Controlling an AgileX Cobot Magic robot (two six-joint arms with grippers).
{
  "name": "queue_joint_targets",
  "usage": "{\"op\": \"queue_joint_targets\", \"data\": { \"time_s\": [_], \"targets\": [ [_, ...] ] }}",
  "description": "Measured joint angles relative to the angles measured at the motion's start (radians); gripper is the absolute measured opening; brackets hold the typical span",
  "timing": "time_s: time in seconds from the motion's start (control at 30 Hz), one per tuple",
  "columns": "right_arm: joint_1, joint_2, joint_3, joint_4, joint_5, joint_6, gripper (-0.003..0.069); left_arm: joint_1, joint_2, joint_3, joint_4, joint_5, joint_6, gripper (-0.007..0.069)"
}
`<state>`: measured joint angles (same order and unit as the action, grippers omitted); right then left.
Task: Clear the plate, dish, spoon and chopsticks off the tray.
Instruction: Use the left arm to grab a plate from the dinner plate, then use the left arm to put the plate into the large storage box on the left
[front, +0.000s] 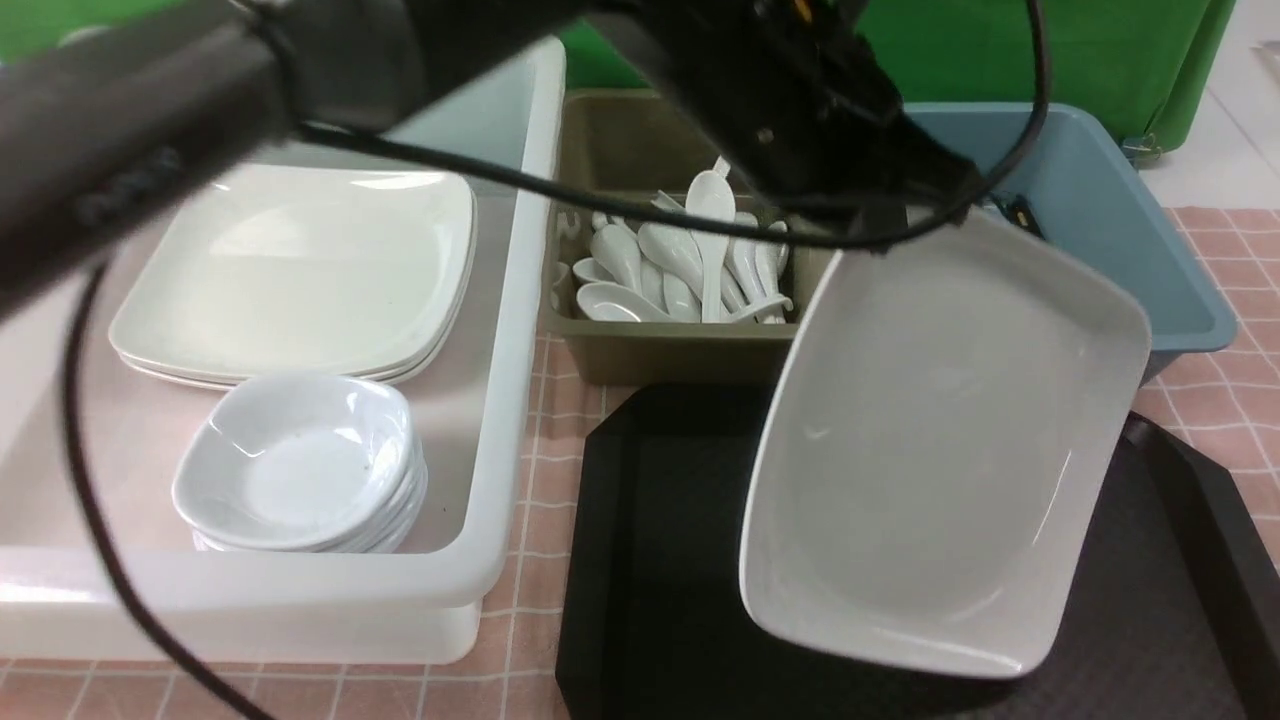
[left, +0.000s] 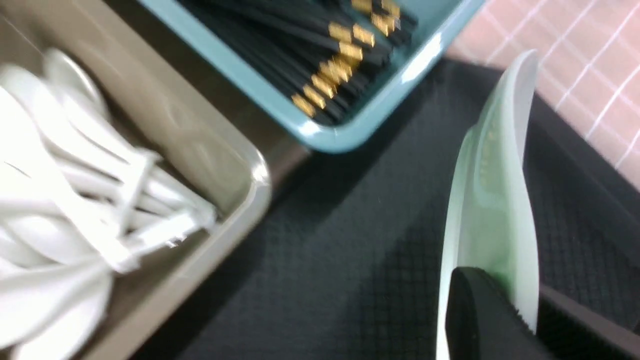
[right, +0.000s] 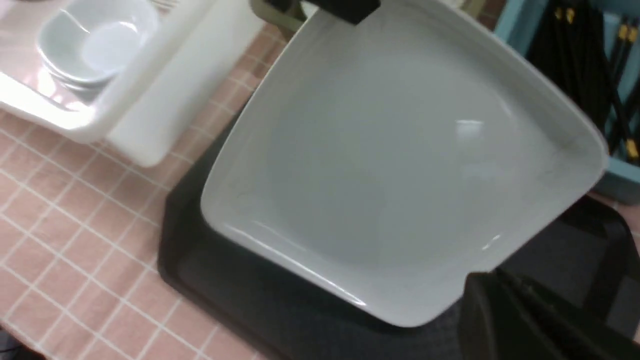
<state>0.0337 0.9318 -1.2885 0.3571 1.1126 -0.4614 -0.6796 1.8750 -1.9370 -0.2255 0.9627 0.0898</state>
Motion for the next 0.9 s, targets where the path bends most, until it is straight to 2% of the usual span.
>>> {"op": "queue_joint_targets", "data": {
  "time_s": [0.17, 0.33, 0.47, 0.5, 0.57, 0.7, 0.73, 0.8, 0.9],
  "targets": [
    [0.0, 0.0, -0.015, 0.084, -0.004, -0.033, 0.0033, 0.034, -0.065, 0.001, 0.0, 0.0, 0.0, 0.0013],
    [0.0, 0.011, -0.037, 0.168, -0.006, -0.088, 0.0033, 0.134, -0.141, 0.003, -0.008, 0.001, 0.003, 0.0013],
    [0.018, 0.069, -0.082, 0.255, -0.004, -0.134, 0.0033, 0.336, -0.223, 0.007, -0.072, 0.0, 0.004, 0.0013],
    [0.024, 0.076, -0.087, 0.259, -0.004, -0.138, 0.0033, 0.347, -0.226, 0.007, -0.083, 0.0, 0.005, 0.0013],
    [0.098, 0.132, -0.121, 0.268, -0.005, -0.146, 0.0033, 0.515, -0.258, 0.007, -0.17, 0.002, 0.023, 0.0013],
    [0.231, 0.213, -0.171, 0.269, -0.015, -0.148, 0.0033, 0.744, -0.276, 0.021, -0.304, 0.01, 0.069, 0.0013],
    [0.238, 0.213, -0.173, 0.269, -0.017, -0.148, 0.0033, 0.744, -0.276, 0.023, -0.304, 0.012, 0.069, 0.0013],
    [0.327, 0.264, -0.194, 0.257, -0.046, -0.144, 0.0033, 0.875, -0.278, 0.07, -0.377, -0.004, 0.084, 0.0013],
    [0.402, 0.308, -0.213, 0.214, -0.071, -0.115, 0.0033, 0.994, -0.278, 0.17, -0.446, -0.068, 0.091, 0.0013]
  ]
}}
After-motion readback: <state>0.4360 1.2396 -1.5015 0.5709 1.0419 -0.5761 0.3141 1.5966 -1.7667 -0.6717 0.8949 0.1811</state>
